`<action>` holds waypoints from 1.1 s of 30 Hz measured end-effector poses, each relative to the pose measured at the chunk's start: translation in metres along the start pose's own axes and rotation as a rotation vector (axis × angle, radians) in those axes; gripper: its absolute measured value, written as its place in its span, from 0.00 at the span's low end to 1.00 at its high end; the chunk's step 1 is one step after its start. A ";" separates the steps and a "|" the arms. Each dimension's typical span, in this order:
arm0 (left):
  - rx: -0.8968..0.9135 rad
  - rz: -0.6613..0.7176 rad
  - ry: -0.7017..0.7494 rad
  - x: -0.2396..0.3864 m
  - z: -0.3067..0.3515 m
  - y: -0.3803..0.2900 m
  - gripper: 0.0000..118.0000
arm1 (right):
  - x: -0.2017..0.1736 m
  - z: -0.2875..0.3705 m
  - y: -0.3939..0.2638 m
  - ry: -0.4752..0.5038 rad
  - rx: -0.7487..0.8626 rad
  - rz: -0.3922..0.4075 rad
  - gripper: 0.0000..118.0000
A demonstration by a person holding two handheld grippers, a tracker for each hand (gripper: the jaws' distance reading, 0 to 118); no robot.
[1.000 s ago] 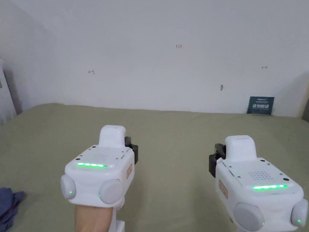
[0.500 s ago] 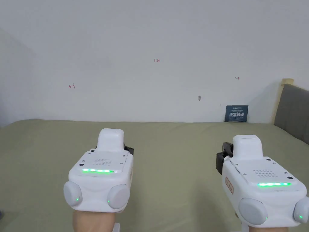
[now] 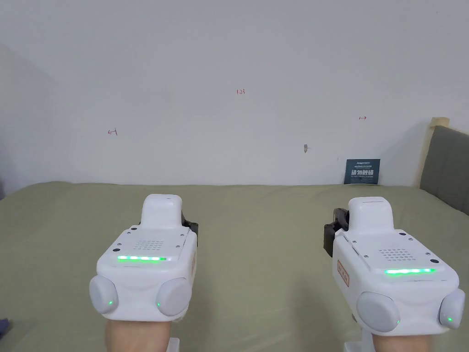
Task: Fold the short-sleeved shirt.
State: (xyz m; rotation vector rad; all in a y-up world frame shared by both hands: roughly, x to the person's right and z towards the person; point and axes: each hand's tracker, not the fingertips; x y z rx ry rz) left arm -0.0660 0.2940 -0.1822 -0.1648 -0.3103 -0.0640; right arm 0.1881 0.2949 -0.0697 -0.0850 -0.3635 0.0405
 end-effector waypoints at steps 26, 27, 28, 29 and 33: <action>0.021 -0.020 0.011 -0.005 0.016 0.016 1.00 | 0.011 0.001 0.011 -0.009 0.011 -0.041 1.00; 0.023 -0.024 0.010 -0.005 0.016 0.016 1.00 | 0.012 0.001 0.012 -0.001 0.003 -0.043 1.00; 0.026 -0.027 0.013 -0.005 0.017 0.017 1.00 | 0.013 0.002 0.012 0.016 0.000 -0.038 1.00; 0.026 -0.028 0.014 -0.004 0.018 0.017 1.00 | 0.013 0.004 0.014 0.024 -0.002 -0.037 1.00; 0.018 -0.025 -0.021 -0.003 0.021 0.018 1.00 | 0.003 0.010 0.024 -0.060 -0.024 0.008 1.00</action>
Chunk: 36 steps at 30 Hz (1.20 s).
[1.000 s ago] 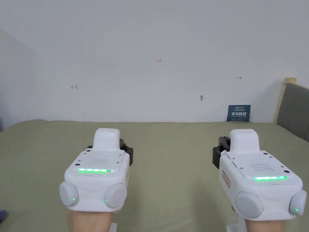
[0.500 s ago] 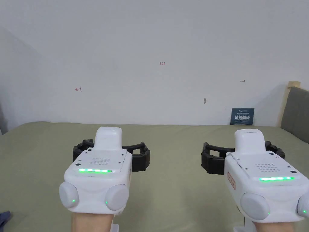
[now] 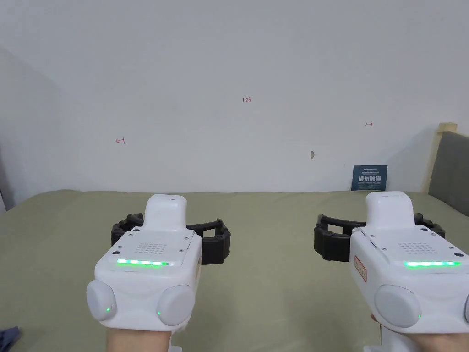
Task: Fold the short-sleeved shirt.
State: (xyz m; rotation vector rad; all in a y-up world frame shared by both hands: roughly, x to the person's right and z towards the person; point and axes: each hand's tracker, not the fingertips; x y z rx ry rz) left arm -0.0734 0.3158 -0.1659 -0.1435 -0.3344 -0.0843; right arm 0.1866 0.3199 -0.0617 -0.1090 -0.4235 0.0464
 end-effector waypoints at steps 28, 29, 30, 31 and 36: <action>-0.034 0.061 -0.034 -0.004 0.004 0.011 1.00 | -0.002 -0.010 0.002 0.055 -0.060 -0.052 1.00; -0.030 0.060 -0.031 -0.004 0.005 0.011 1.00 | -0.002 -0.010 0.001 0.053 -0.061 -0.047 1.00; -0.028 0.058 -0.031 -0.003 0.005 0.012 1.00 | -0.003 -0.009 0.001 0.051 -0.062 -0.043 1.00; -0.026 0.056 -0.030 -0.003 0.006 0.012 1.00 | -0.003 -0.009 0.001 0.048 -0.064 -0.041 1.00; -0.032 0.048 -0.029 -0.002 0.007 0.013 1.00 | -0.001 -0.010 0.001 0.054 -0.087 -0.072 1.00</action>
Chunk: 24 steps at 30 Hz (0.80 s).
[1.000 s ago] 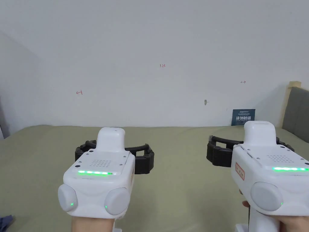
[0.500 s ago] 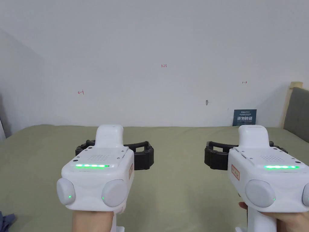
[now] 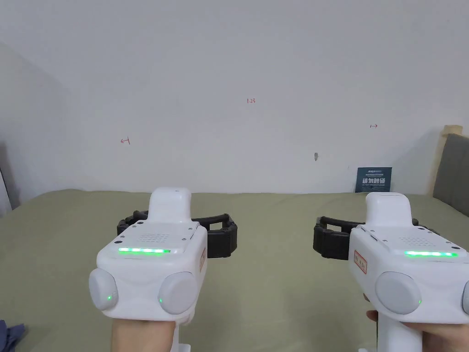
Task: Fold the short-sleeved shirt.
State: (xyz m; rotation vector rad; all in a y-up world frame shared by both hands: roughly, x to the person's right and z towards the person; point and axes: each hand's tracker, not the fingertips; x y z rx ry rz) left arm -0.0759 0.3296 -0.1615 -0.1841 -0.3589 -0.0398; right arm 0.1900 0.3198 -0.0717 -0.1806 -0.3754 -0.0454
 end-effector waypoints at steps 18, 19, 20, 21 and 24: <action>-0.002 -0.008 0.001 0.005 0.005 0.000 1.00 | -0.002 0.002 0.001 0.000 0.011 0.021 1.00; -0.002 -0.007 0.002 0.005 0.005 0.000 1.00 | -0.002 0.002 0.000 0.001 0.013 0.023 1.00; -0.003 -0.006 0.004 0.004 0.005 0.000 1.00 | -0.002 0.002 0.000 0.000 0.013 0.024 1.00; -0.004 -0.005 0.005 0.004 0.005 0.001 1.00 | -0.003 0.002 -0.001 -0.003 0.014 0.026 1.00; -0.009 -0.004 0.003 0.005 0.005 0.001 1.00 | -0.003 0.002 -0.002 -0.007 0.018 0.030 1.00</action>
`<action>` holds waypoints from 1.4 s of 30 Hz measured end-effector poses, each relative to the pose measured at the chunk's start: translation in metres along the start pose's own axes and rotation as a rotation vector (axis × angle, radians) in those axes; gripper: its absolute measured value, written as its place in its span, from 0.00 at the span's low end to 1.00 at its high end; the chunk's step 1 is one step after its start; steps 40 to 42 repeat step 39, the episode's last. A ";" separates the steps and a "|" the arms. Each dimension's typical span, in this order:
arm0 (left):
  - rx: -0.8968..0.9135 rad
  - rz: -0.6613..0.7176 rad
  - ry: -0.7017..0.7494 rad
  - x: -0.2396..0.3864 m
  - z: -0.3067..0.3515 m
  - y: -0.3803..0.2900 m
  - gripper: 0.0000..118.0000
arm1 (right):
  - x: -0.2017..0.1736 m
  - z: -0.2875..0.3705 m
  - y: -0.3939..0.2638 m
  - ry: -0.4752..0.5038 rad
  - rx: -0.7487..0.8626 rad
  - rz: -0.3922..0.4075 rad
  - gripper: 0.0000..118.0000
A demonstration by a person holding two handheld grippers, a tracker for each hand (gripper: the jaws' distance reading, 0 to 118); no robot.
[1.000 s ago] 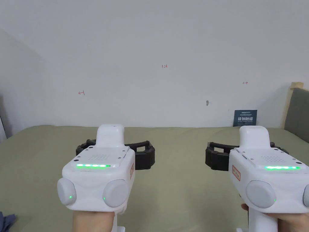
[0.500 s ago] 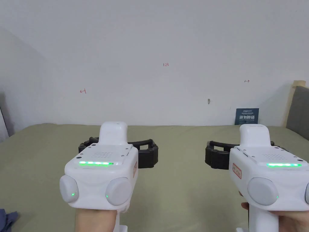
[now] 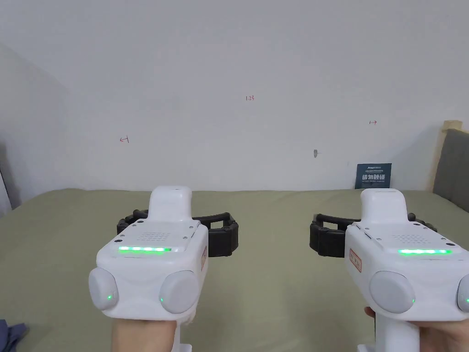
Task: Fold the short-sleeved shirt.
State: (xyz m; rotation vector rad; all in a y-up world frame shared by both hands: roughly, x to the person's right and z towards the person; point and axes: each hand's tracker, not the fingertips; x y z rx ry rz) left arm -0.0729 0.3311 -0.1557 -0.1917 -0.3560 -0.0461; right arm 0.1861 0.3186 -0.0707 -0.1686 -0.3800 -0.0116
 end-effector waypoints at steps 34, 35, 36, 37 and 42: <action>-0.018 -0.006 0.019 -0.001 -0.003 -0.001 1.00 | -0.012 0.002 -0.005 -0.044 0.023 0.028 1.00; -0.017 -0.005 0.019 -0.001 -0.003 -0.001 1.00 | -0.012 0.002 -0.005 -0.041 0.021 0.024 1.00; -0.018 -0.005 0.022 -0.001 -0.003 -0.001 1.00 | -0.013 0.001 -0.005 -0.041 0.020 0.026 1.00; -0.017 -0.005 0.024 -0.002 -0.002 0.000 1.00 | -0.013 0.001 -0.004 -0.042 0.020 0.027 1.00; -0.013 -0.006 0.028 -0.003 -0.002 0.000 1.00 | -0.013 0.001 -0.003 -0.040 0.025 0.028 1.00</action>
